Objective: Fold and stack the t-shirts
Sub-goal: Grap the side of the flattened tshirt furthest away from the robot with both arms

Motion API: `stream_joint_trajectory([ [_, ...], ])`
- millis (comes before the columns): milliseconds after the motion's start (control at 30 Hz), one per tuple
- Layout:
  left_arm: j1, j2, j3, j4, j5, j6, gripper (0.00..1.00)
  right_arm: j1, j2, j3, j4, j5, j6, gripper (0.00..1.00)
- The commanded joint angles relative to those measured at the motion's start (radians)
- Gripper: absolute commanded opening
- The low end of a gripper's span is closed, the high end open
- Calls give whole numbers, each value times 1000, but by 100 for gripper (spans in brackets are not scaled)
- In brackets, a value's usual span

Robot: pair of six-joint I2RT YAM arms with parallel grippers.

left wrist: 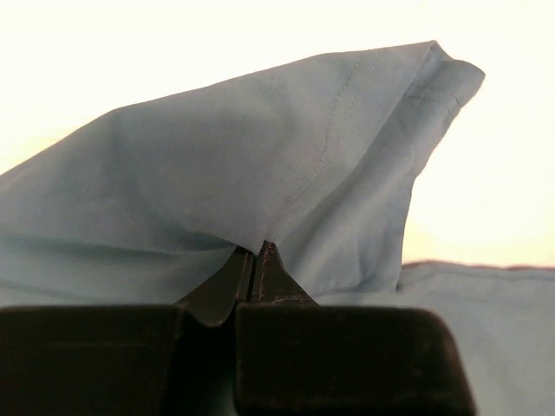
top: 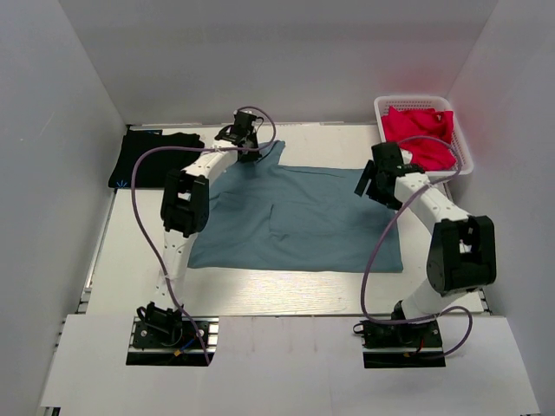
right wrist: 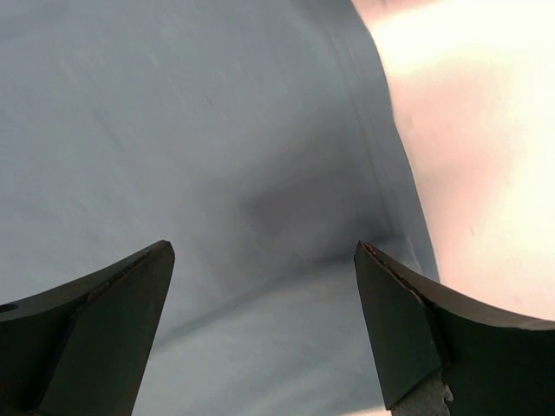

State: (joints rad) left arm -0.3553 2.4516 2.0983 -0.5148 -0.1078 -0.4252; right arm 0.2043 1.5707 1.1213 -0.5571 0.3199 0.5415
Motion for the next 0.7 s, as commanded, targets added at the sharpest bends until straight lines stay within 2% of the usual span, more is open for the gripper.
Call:
stream_joint_trajectory([
  [0, 19, -167, -33, 16, -9, 46, 0, 3, 64, 129, -9, 57, 47, 90],
  [167, 48, -250, -109, 7, -9, 69, 0, 9, 208, 268, -1, 84, 113, 90],
  [300, 67, -331, -234, 56, 39, 109, 0, 12, 333, 404, -61, 142, 207, 89],
  [400, 76, -379, -271, 67, 60, 118, 0, 20, 458, 555, -102, 183, 267, 89],
  [667, 98, -440, -362, 70, 82, 89, 0, 30, 656, 820, -214, 258, 383, 88],
])
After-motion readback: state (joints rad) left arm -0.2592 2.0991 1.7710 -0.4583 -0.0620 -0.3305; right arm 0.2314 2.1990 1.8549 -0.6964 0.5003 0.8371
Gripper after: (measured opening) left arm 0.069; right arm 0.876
